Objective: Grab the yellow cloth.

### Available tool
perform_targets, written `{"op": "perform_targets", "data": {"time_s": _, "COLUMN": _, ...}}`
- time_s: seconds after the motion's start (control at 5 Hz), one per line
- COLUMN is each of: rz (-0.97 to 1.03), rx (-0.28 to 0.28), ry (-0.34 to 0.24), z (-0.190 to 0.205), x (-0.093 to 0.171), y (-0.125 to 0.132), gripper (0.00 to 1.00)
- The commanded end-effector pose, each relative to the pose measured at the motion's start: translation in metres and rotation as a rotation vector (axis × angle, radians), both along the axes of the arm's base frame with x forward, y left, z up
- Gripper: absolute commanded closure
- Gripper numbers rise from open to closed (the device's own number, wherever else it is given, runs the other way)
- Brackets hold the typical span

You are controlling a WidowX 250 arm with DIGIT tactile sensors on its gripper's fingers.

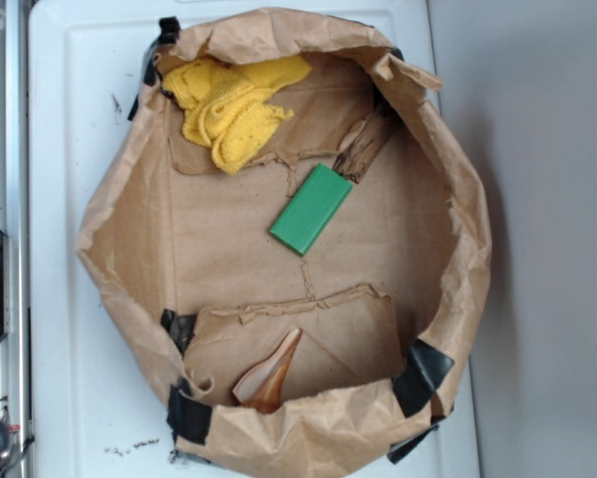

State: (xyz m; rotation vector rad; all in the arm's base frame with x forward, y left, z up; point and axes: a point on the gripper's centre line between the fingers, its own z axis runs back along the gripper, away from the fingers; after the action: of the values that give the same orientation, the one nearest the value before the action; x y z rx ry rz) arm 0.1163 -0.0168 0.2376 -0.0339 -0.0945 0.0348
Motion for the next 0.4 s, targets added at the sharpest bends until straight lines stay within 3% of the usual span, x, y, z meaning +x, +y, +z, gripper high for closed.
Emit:
{"op": "perform_targets", "data": {"time_s": 0.0, "rz": 0.0, "rx": 0.0, "ry": 0.0, "z": 0.0, "x": 0.0, "y": 0.0, "gripper": 0.0}}
{"op": "perform_targets", "data": {"time_s": 0.2, "rz": 0.051, "rx": -0.021, "ry": -0.013, "z": 0.0, "x": 0.036, "y": 0.003, "gripper": 0.0}}
